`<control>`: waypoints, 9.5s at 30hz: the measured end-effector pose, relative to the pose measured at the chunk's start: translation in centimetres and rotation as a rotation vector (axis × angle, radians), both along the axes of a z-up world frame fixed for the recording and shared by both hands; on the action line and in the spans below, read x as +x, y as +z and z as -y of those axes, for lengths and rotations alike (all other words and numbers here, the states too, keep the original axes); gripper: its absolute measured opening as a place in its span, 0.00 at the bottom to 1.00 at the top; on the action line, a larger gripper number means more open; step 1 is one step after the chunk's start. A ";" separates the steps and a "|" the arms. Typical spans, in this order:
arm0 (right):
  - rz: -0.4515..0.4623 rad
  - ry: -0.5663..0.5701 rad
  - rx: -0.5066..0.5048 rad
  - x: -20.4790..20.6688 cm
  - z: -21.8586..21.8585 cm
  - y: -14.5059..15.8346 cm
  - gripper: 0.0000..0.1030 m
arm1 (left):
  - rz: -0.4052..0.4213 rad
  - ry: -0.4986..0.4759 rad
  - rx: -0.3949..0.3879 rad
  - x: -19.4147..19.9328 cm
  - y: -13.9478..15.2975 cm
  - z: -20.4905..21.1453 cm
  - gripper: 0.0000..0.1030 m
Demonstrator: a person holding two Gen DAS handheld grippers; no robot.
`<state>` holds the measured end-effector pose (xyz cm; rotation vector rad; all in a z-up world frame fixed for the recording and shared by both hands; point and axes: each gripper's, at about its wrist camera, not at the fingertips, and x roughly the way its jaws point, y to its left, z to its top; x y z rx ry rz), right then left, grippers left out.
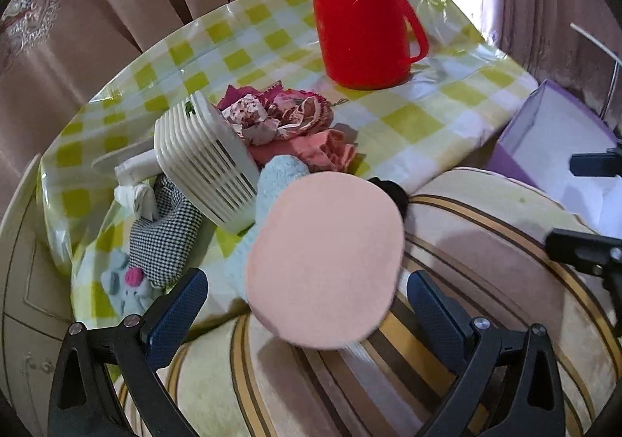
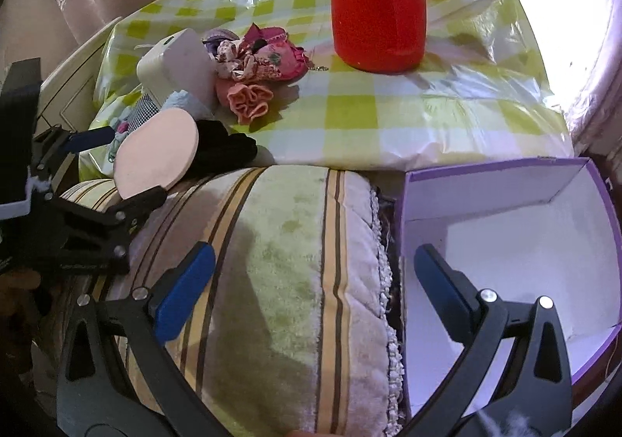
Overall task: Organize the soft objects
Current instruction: 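Grasp the pink round felt pad with the left tool, then grasp the light blue fuzzy sock with the right tool while the left tool holds the pink pad, then carry both items into the purple-rimmed box and open both tools, then move both open tools back over the table, then grasp the black fuzzy item with the right tool while the left tool grasps the gray mask, then carry the black item and gray mask into the box and open both tools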
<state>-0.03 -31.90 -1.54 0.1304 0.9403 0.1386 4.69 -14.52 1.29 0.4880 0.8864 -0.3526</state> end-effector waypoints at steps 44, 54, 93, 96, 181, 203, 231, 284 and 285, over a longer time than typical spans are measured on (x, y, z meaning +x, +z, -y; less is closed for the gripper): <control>-0.052 0.226 -0.100 5.5 -6.0 -0.1 1.00 | 0.013 0.376 -0.426 -4.3 1.5 -11.1 0.79; -0.056 0.264 -0.053 9.0 -11.7 1.6 0.98 | 0.045 0.506 -0.527 -4.6 1.6 -15.2 0.79; 0.161 0.264 0.037 3.8 -8.2 5.9 0.15 | 0.089 0.430 -0.532 -5.9 2.9 -12.4 0.79; 0.183 0.227 0.034 2.6 -5.9 6.7 0.15 | 0.090 0.369 -0.526 -6.1 3.5 -10.1 0.79; 0.008 0.226 -0.040 7.0 -7.3 1.8 0.91 | 0.054 0.561 -0.545 -0.5 2.2 -21.0 0.97; -0.108 0.226 -0.092 12.8 -10.9 -2.9 0.91 | 0.068 0.541 -0.677 11.8 4.5 -22.0 0.89; -0.083 0.267 -0.110 13.7 -12.3 -4.0 0.28 | -0.097 0.657 -0.956 23.0 0.5 -21.8 0.07; 0.109 -0.083 -0.045 -0.9 6.3 3.5 0.28 | -0.136 0.010 -1.013 -3.7 11.9 -0.5 0.07; 0.111 -0.103 -0.043 -1.3 7.2 3.5 0.28 | -0.145 -0.005 -1.010 -3.8 12.0 0.2 0.07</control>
